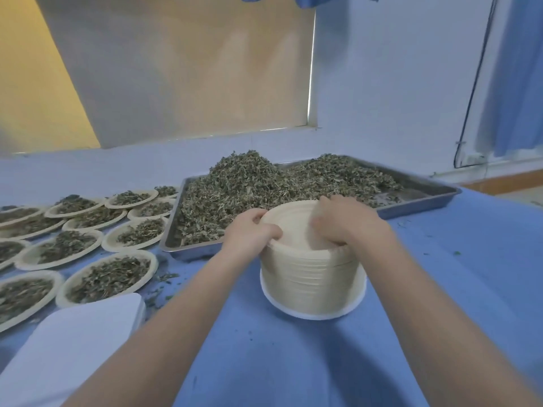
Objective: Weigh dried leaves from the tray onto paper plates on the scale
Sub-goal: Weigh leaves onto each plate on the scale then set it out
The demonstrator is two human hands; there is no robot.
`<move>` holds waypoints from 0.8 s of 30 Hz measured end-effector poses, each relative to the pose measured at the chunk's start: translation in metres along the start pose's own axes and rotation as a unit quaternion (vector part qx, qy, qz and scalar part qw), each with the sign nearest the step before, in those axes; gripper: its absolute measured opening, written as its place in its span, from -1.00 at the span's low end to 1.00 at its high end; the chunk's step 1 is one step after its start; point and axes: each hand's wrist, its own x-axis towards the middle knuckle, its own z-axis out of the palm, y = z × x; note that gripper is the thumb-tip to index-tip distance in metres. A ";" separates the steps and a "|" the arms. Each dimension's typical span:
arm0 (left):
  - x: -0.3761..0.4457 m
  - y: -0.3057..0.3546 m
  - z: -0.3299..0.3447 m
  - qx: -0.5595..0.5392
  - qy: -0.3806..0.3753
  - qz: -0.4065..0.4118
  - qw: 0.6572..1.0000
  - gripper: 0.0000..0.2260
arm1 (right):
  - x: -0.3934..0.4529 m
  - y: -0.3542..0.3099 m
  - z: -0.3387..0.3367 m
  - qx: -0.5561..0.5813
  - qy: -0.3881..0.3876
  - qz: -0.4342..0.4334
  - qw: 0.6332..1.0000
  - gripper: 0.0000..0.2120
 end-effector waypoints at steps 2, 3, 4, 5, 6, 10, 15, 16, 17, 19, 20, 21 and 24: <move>0.004 -0.006 0.003 -0.004 0.030 0.002 1.000 -0.55 | 0.008 0.003 -0.003 0.015 0.025 -0.003 1.000 -0.72; 0.006 -0.007 0.004 0.009 0.043 0.009 0.999 -0.62 | 0.012 0.005 -0.003 0.018 0.045 -0.002 0.999 -0.79; 0.007 -0.006 0.005 0.032 0.051 0.019 0.998 -0.70 | 0.016 0.008 -0.004 0.024 0.062 0.001 0.998 -0.87; 0.007 -0.004 0.006 0.056 0.055 0.028 0.997 -0.77 | 0.020 0.010 -0.004 0.035 0.074 0.004 0.997 -0.90; 0.008 -0.002 0.006 0.076 0.053 0.035 0.995 -0.80 | 0.022 0.011 -0.006 0.050 0.081 0.004 0.995 -0.86; 0.013 0.007 0.007 0.150 0.047 0.045 0.987 -0.94 | 0.030 0.016 -0.013 0.087 0.081 -0.016 0.993 -0.85; 0.018 0.017 -0.001 0.164 0.062 0.071 0.982 -0.91 | 0.035 0.017 -0.024 0.115 0.108 -0.043 0.987 -0.83; 0.018 0.020 -0.004 0.166 0.065 0.075 0.981 -0.90 | 0.035 0.017 -0.026 0.119 0.107 -0.050 0.986 -0.82; 0.018 0.022 -0.008 0.167 0.066 0.077 0.981 -0.90 | 0.035 0.016 -0.029 0.125 0.108 -0.059 0.984 -0.80; 0.020 0.027 -0.016 0.161 0.068 0.081 0.981 -0.88 | 0.035 0.012 -0.032 0.137 0.116 -0.083 0.980 -0.77; 0.020 0.029 -0.021 0.151 0.069 0.076 0.983 -0.83 | 0.035 0.009 -0.034 0.143 0.121 -0.092 0.978 -0.76; 0.020 0.031 -0.028 0.131 0.071 0.068 0.987 -0.79 | 0.035 0.004 -0.037 0.148 0.125 -0.099 0.976 -0.77; 0.018 0.031 -0.055 0.052 0.074 0.038 0.995 -0.70 | 0.034 -0.019 -0.044 0.161 0.136 -0.114 0.971 -0.81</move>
